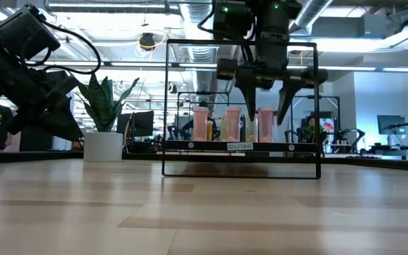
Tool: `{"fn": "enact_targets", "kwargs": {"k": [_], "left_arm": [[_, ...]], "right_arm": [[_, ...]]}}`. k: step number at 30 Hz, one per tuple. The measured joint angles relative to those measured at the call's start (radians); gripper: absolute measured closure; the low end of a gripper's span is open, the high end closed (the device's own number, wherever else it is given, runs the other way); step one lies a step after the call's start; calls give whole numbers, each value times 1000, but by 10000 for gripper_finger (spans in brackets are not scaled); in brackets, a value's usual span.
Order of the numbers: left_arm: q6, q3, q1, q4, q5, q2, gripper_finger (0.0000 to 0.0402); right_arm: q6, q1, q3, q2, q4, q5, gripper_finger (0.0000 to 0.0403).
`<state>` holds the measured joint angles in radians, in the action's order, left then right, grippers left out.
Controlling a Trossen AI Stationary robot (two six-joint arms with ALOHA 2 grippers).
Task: Pick and place medicine bottles onto shelf by color
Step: Put the orange pill bottle on the shelf aligned with the other orange pill bottles
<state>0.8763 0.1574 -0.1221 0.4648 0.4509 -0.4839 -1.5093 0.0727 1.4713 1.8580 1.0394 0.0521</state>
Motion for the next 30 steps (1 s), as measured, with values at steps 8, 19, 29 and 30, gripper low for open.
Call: {"fn": "enact_targets", "kwargs": {"k": [8,19,29,30], "left_arm": [[0,0,0,0,0,0,310],[0,0,0,0,0,0,310],[0,0,0,0,0,0,310],[0,0,0,0,0,0,310]], "right_arm": [[16,-29,94,-1,112,-71,162],[2,-117,25,-236,129,-300,163],[-3,-227,-437,-718,-215,-466,163],[13,-235,-478,-765,-245,-475,163]]}}
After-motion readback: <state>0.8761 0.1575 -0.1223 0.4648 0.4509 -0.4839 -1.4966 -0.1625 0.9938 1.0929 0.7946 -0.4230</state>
